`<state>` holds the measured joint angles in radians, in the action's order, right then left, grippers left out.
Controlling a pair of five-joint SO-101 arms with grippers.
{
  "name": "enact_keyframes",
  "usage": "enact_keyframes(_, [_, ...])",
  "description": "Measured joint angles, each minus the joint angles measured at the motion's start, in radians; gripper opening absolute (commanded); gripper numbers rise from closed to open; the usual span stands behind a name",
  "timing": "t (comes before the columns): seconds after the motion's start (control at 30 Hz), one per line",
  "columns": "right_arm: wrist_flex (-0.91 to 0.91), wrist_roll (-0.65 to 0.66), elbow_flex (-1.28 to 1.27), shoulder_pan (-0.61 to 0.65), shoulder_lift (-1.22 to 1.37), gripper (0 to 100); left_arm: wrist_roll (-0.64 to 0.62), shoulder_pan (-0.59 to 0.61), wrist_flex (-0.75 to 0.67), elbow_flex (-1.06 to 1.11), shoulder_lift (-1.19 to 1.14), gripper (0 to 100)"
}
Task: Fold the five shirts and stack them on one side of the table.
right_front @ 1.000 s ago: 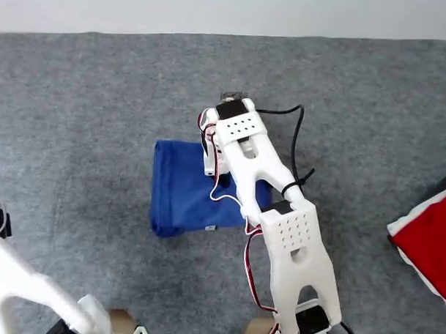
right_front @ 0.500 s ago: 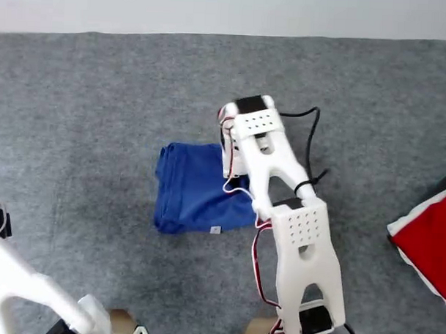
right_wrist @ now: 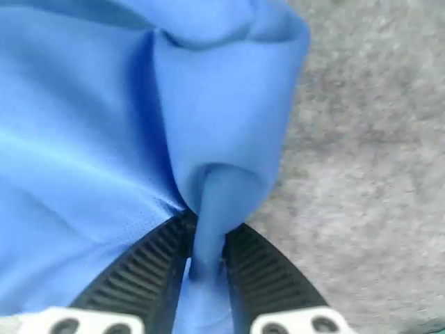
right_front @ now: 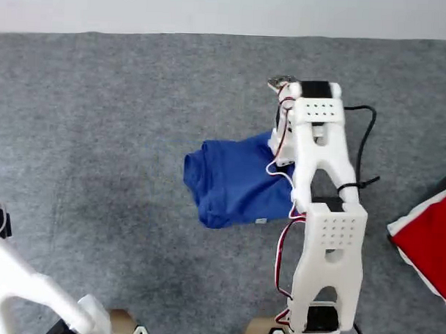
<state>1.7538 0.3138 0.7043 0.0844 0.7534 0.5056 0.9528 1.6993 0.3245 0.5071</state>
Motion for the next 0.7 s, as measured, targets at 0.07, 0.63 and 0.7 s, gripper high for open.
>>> enact_keyframes(0.07, [0.0, 0.041, 0.0, -0.008, 0.0, 0.9, 0.0, 0.0, 0.0, 0.0, 0.0, 9])
enact_keyframes(0.63, [-0.068, 0.471, 0.146, -0.044, 0.0, 2.4, 0.0, 0.0, 0.0, 0.0, 0.0, 9])
enact_keyframes(0.7, [-0.071, 0.479, 0.146, -0.044, 0.002, 7.4, 0.0, 0.0, 0.009, 0.0, 0.0, 9])
